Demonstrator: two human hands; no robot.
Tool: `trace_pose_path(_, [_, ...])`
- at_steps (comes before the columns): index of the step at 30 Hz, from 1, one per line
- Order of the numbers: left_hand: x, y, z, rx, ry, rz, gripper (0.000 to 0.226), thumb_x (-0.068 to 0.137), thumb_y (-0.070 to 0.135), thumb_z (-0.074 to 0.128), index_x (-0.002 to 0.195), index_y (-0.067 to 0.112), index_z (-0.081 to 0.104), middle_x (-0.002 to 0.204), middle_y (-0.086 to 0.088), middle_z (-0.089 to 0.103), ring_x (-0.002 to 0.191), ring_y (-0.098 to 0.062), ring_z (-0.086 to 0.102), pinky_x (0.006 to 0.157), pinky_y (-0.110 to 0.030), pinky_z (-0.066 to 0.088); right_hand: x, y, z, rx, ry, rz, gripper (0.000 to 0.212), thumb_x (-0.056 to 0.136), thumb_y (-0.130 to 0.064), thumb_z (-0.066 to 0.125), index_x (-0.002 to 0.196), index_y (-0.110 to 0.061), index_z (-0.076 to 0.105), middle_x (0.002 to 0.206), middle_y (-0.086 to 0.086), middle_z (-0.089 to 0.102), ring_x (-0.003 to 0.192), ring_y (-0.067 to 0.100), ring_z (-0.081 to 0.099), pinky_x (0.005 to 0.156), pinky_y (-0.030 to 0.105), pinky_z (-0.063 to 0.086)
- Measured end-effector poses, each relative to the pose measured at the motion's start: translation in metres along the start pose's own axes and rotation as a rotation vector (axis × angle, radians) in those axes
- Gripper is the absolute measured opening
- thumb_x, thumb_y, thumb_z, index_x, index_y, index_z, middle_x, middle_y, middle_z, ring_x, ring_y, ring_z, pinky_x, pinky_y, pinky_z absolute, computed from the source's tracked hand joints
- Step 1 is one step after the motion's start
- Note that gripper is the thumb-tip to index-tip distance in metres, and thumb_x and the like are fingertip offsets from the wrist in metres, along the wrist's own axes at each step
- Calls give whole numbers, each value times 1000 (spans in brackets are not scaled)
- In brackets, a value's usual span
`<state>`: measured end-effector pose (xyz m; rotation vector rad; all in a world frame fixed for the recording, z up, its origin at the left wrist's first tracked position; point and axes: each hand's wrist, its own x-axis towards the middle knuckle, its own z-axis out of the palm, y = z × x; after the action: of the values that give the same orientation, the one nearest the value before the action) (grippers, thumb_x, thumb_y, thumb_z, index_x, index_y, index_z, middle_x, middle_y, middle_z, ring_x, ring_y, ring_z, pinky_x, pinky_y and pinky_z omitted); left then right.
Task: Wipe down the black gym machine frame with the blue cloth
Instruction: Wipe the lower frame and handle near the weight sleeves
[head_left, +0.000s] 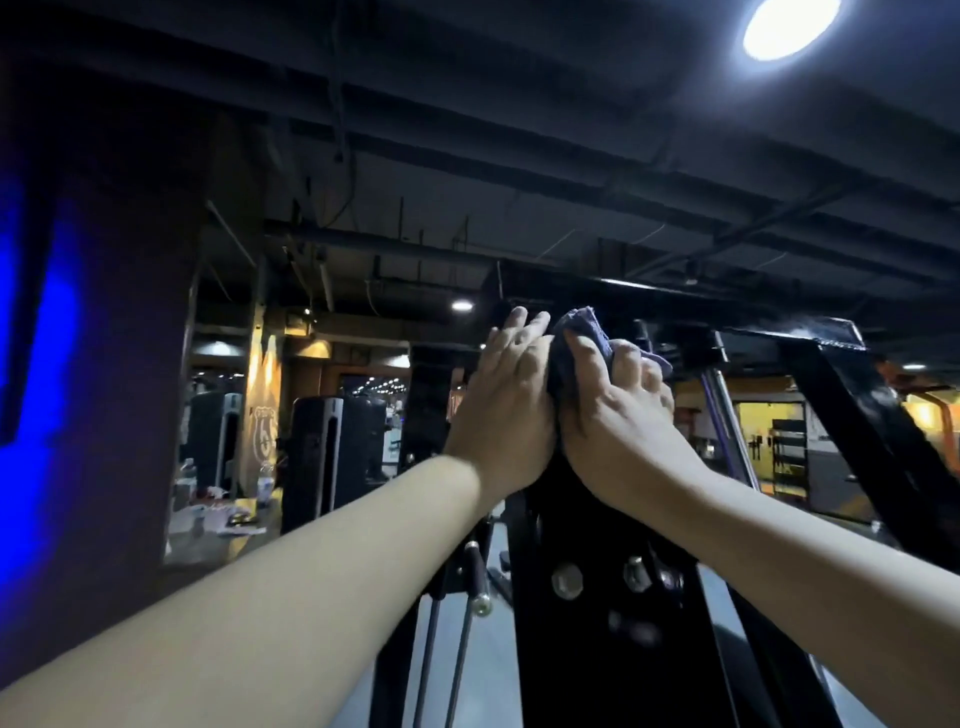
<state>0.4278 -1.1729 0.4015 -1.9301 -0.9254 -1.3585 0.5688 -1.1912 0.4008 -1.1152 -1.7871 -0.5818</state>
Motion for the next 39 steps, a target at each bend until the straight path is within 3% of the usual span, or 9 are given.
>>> trace_pose_path(3, [-22, -3, -11, -80, -37, -9, 31, 104, 10, 38, 133, 7, 49, 165, -7, 27, 156, -15, 3, 122, -18, -1, -40, -1, -1, -83, 55, -99, 59, 99, -43, 39, 153, -21, 33, 127, 16, 45, 114, 39, 45, 99, 53, 41])
trace_pose_path(7, [-42, 0, -20, -171, -146, -32, 15, 103, 12, 41, 115, 15, 49, 166, -2, 24, 152, -1, -6, 122, -26, 3, -69, -1, -14, -193, 3, -251, 56, 91, -47, 44, 139, -19, 51, 105, 13, 53, 93, 39, 55, 81, 49, 50])
trace_pose_path(10, [-50, 6, -27, -218, -193, -107, 15, 101, 11, 41, 110, 21, 47, 167, 4, 22, 154, -3, -5, 119, -25, 0, -72, -5, -24, -164, -17, -269, 55, 85, -42, 58, 136, -20, 54, 101, 14, 53, 90, 40, 55, 81, 49, 53])
trace_pose_path(12, [-56, 11, -31, -230, -227, -144, 17, 100, 15, 41, 113, 22, 48, 168, 6, 19, 154, -4, -5, 116, -21, -5, -82, -13, -24, -123, 14, -254, 54, 86, -41, 53, 136, -19, 54, 104, 16, 54, 94, 40, 54, 85, 51, 52])
trace_pose_path(20, [-112, 27, -39, -387, -339, -101, 38, 96, 30, 45, 132, 29, 58, 164, 6, 30, 154, -3, 1, 126, -45, 9, -170, -29, 12, 30, 195, -95, 59, 84, -40, 50, 139, -19, 47, 128, 20, 52, 113, 35, 42, 99, 52, 39])
trace_pose_path(28, [-143, 44, -30, -201, -349, -73, 48, 105, 36, 36, 151, 26, 44, 170, 8, 1, 153, -4, -15, 127, -38, -4, -245, -35, 13, 93, 45, 129, 58, 85, -37, 49, 139, -16, 51, 115, 18, 57, 103, 35, 50, 92, 42, 40])
trace_pose_path(31, [-162, 55, -21, -125, -325, 23, 48, 106, 28, 37, 153, 19, 41, 170, 3, 5, 155, -12, -15, 126, -36, -9, -306, -36, 12, 67, -34, 148, 60, 82, -35, 52, 139, -15, 52, 121, 15, 55, 104, 33, 48, 91, 42, 45])
trace_pose_path(35, [-198, 67, -2, 25, -287, 190, 47, 105, 24, 37, 150, 12, 46, 169, -6, 11, 157, -29, -5, 127, -47, -2, -376, -34, 18, 149, -119, 254, 62, 77, -33, 56, 137, -21, 50, 120, 4, 52, 105, 23, 46, 94, 42, 51])
trace_pose_path(39, [-222, 79, 6, 95, -270, 231, 48, 104, 26, 37, 148, 10, 49, 164, -7, 29, 156, -29, 12, 127, -50, 8, -386, -36, 14, 358, -166, 393, 60, 88, -40, 50, 145, -40, 32, 131, -5, 39, 119, 10, 39, 102, 18, 37])
